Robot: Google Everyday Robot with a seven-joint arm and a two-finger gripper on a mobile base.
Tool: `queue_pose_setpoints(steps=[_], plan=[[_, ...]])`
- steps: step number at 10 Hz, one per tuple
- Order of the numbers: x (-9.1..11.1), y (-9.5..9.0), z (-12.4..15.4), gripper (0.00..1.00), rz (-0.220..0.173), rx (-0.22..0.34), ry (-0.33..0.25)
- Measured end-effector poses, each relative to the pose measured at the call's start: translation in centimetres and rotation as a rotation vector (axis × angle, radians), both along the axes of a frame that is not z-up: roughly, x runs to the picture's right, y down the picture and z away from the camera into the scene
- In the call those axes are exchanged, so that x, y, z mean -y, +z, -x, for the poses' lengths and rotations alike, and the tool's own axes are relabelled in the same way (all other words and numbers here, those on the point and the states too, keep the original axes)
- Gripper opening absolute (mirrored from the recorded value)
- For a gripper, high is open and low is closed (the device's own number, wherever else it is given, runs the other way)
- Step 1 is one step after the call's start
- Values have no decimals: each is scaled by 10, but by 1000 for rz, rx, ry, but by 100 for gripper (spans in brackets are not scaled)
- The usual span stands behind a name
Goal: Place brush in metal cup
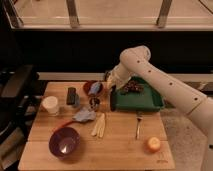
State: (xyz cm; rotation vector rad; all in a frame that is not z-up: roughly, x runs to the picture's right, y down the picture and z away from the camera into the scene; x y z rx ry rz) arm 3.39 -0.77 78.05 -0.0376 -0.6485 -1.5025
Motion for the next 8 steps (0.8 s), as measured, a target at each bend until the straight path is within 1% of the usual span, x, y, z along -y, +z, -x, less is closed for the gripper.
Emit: queue_pose_setpoints(steps=[2, 3, 4, 5, 7, 8], plan=[[-16, -7, 15, 0, -13, 70, -48], [-27, -12, 28, 0, -10, 139, -104], [-36, -18, 34, 0, -7, 198, -159], [-43, -23, 35, 0, -7, 240, -196], [-50, -30, 41, 0, -10, 297, -246], [-51, -30, 41, 0, -10, 299, -247]])
